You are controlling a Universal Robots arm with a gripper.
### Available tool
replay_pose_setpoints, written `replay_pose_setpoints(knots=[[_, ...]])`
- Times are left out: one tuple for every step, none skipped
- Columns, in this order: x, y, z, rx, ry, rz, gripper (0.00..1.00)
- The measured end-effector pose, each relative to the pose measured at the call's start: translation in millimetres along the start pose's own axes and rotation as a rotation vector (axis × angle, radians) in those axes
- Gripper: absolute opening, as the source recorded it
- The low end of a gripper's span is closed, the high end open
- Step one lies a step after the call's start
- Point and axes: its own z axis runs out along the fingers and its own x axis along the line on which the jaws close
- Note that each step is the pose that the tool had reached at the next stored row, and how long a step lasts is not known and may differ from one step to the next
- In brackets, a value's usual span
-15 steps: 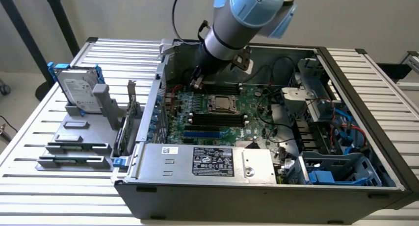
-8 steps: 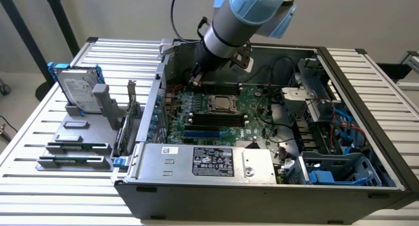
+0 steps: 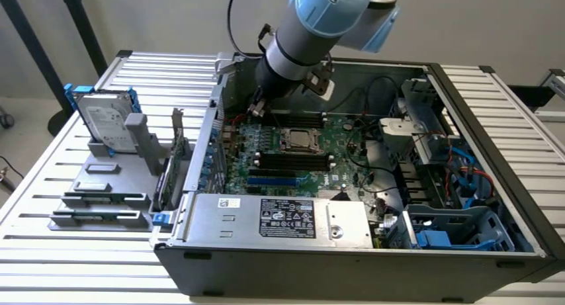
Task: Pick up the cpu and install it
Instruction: 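Install the first cpu locking lever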
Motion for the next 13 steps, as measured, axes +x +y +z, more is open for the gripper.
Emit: replay_pose_setpoints(knots=[[-0.3, 0.1, 0.9, -0.0033, 0.0054, 0.011, 0.11], [-0.6, 0.3, 1.7, -0.007, 0.0114, 0.023, 0.11], [-0.9, 0.6, 2.6, -0.0107, 0.0173, 0.036, 0.11], [-1.2, 0.9, 3.4, -0.0145, 0.0234, 0.048, 0.11], [-1.4, 1.2, 4.2, -0.0187, 0.0301, 0.062, 0.11], [-1.6, 1.5, 4.7, -0.0227, 0.0366, 0.075, 0.11], [-1.7, 1.6, 4.9, -0.0274, 0.0441, 0.091, 0.11], [-1.7, 1.6, 4.9, -0.0317, 0.0507, 0.105, 0.11], [-1.7, 1.5, 4.9, -0.036, 0.0576, 0.119, 0.11], [-1.7, 1.6, 4.9, -0.0403, 0.0647, 0.133, 0.11], [-1.7, 1.6, 4.9, -0.0446, 0.0717, 0.147, 0.11], [-1.7, 1.6, 4.9, -0.0489, 0.0784, 0.162, 0.11], [-1.6, 1.5, 4.8, -0.0529, 0.0847, 0.175, 0.11]])
